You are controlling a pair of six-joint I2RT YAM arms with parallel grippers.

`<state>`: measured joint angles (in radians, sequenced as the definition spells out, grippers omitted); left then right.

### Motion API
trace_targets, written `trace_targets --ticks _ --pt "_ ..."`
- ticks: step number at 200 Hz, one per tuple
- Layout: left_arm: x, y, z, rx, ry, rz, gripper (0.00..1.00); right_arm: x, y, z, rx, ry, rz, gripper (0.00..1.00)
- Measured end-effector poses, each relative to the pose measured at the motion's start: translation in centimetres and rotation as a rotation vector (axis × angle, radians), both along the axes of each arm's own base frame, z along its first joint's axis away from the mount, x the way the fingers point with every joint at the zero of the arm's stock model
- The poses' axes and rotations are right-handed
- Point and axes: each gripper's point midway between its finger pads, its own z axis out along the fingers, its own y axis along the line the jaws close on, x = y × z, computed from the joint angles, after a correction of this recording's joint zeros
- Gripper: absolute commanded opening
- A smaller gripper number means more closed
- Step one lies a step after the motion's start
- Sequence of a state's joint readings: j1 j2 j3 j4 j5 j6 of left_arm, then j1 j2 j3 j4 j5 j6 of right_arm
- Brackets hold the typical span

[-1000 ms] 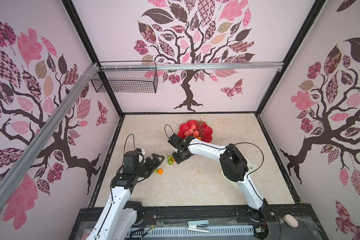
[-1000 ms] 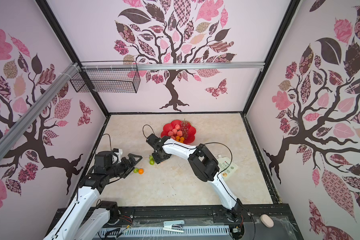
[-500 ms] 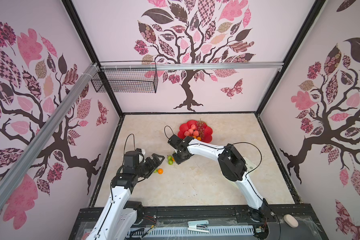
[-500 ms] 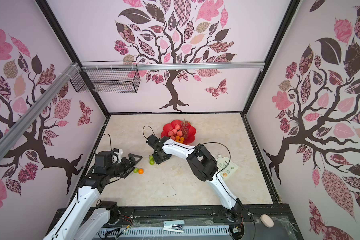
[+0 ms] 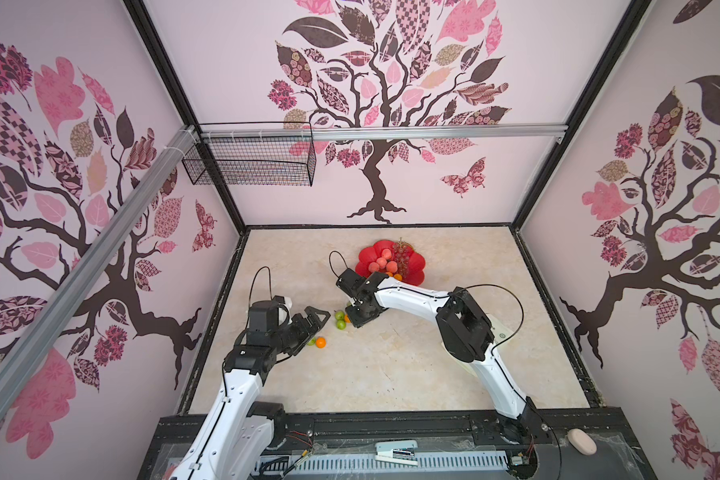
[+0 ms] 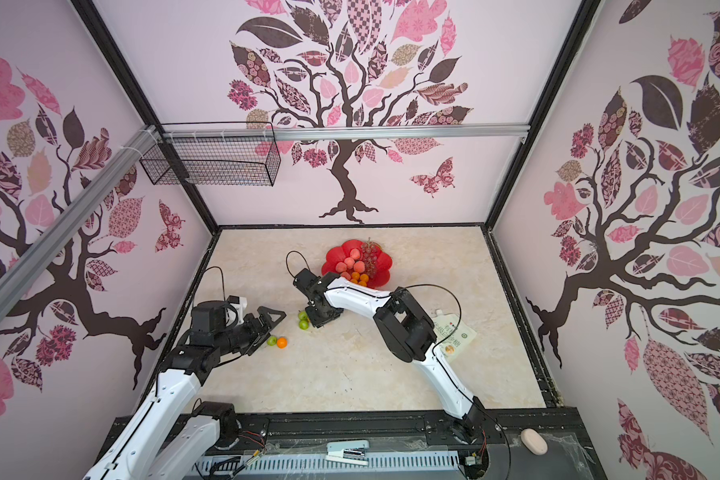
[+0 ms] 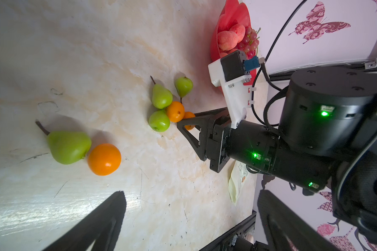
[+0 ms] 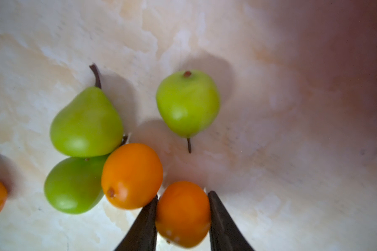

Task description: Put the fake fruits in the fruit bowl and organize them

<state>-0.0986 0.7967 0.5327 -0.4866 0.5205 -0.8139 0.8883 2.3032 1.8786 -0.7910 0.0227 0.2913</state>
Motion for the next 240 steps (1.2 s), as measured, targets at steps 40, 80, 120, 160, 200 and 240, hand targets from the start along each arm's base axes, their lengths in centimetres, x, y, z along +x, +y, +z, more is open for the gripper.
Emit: trace_targets --ticks 40,80,120,160,200,240 --pt "0.3 -0.3 -0.7 0.010 0.016 -0.029 0.98 -0.2 -0.4 0.4 0.002 0.001 -0.003 0.36" --pt "1.0 -2.0 0.0 0.038 -0.009 -0.100 0.98 -0.8 -2.3 3.2 0.043 0.003 -0.035 0.35" --pt "1.8 -4.7 0.6 0.052 -0.039 -0.185 0.98 0.3 -4.7 7.4 0.131 -0.029 -0.099 0.35" --pt "3.5 -6.2 1.1 0.068 -0.054 -0.219 0.98 1.9 -7.6 8.5 0.153 -0.039 -0.173 0.34" --pt "4.8 -8.2 1.5 0.095 -0.084 -0.280 0.98 4.0 -10.4 8.2 0.147 -0.039 -0.247 0.34" --pt "5.4 -11.0 1.0 0.116 -0.092 -0.352 0.98 5.9 -12.6 8.5 0.149 -0.049 -0.309 0.33"
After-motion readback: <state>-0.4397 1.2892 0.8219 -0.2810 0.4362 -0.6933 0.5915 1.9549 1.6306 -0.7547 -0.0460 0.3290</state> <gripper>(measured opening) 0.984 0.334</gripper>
